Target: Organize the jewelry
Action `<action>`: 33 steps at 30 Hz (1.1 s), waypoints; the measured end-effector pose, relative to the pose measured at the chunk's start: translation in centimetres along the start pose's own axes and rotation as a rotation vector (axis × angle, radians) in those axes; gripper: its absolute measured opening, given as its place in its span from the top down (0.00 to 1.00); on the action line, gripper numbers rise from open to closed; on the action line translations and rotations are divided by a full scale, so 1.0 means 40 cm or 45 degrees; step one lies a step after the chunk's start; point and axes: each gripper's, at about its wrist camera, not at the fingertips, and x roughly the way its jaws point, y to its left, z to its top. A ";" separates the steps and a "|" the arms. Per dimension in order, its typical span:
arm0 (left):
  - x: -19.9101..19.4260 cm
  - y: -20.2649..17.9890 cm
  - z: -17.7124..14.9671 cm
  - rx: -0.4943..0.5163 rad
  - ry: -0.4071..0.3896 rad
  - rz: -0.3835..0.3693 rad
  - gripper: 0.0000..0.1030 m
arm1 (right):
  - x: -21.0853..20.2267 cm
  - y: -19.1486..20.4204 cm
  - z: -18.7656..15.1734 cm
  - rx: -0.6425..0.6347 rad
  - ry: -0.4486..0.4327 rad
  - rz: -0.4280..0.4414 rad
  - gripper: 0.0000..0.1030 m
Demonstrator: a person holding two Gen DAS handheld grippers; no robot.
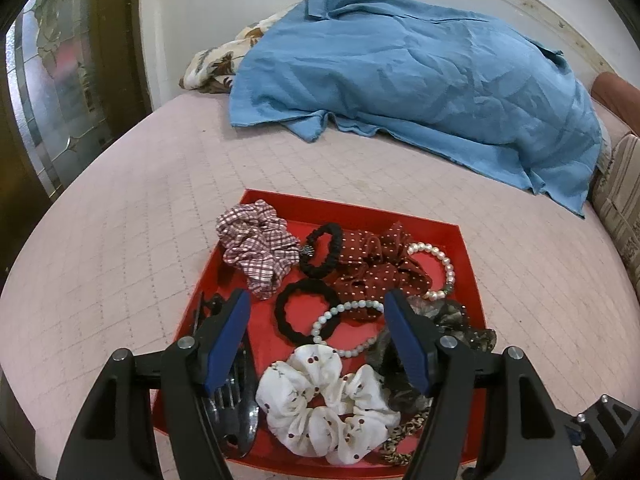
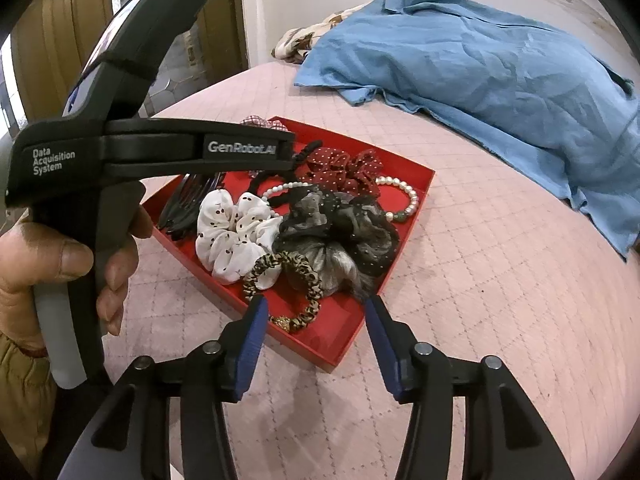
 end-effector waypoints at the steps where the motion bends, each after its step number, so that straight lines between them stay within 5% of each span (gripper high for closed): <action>1: -0.001 0.002 -0.001 0.000 -0.004 0.016 0.34 | -0.002 -0.002 -0.002 0.002 -0.001 -0.002 0.46; 6: -0.012 0.016 -0.008 -0.007 -0.048 0.090 0.33 | -0.025 -0.018 -0.018 0.005 -0.016 -0.028 0.45; 10: -0.061 0.023 -0.021 -0.019 -0.176 0.207 0.32 | -0.052 -0.033 -0.033 0.013 -0.042 -0.056 0.44; 15: -0.179 0.017 -0.041 -0.058 -0.472 0.360 0.03 | -0.095 -0.069 -0.056 0.049 -0.080 -0.084 0.40; 20: -0.270 -0.012 -0.082 -0.050 -0.669 0.390 0.00 | -0.124 -0.113 -0.078 0.106 -0.101 -0.106 0.39; 29: -0.407 -0.116 -0.149 0.003 -0.699 0.418 0.00 | -0.155 -0.178 -0.118 0.214 -0.142 -0.132 0.39; 33: -0.410 -0.136 -0.146 -0.063 -0.521 0.306 0.00 | -0.174 -0.209 -0.134 0.269 -0.175 -0.134 0.39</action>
